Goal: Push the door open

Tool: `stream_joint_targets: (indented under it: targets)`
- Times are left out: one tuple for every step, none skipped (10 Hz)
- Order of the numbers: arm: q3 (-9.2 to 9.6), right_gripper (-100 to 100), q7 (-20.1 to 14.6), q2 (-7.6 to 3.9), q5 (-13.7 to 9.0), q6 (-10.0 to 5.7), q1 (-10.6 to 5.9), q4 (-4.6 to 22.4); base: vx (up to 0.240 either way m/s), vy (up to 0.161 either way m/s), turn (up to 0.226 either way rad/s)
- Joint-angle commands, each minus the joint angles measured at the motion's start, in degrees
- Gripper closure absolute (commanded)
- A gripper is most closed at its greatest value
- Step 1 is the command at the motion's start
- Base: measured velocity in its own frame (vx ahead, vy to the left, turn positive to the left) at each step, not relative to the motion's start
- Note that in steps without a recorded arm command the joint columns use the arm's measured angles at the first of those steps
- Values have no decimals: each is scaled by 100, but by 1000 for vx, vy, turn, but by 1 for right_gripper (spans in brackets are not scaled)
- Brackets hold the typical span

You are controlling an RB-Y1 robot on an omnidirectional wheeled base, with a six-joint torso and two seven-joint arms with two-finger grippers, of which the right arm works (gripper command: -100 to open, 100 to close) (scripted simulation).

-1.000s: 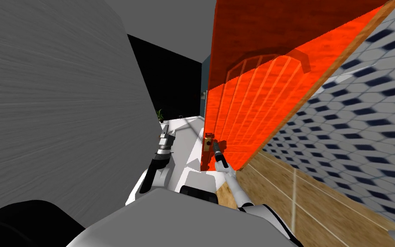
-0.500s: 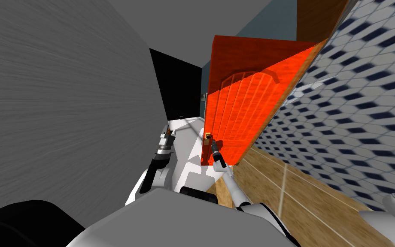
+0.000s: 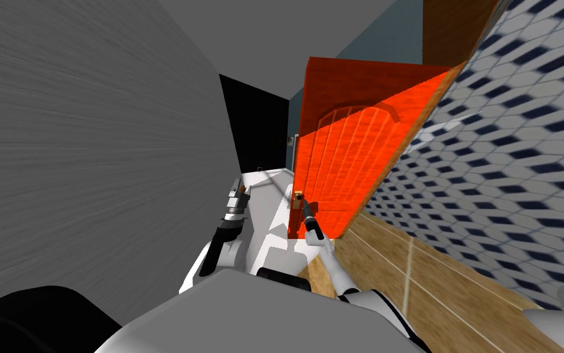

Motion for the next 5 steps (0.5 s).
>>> stream_joint_targets:
  targets:
    - [-18, -100, 14, -20, -1, -18, 8, -6, 211, 44, 21]
    - [-28, -100, 17, -18, -3, -32, 7, 0, 229, 47, 16]
    - [-38, -100, 20, -2, -4, -45, 5, 6, 223, 41, 29]
    - [-51, -100, 24, 40, -7, -63, 4, 13, 218, 32, 30]
    - [-63, -100, 28, 102, -9, -78, 2, 19, 217, 51, 26]
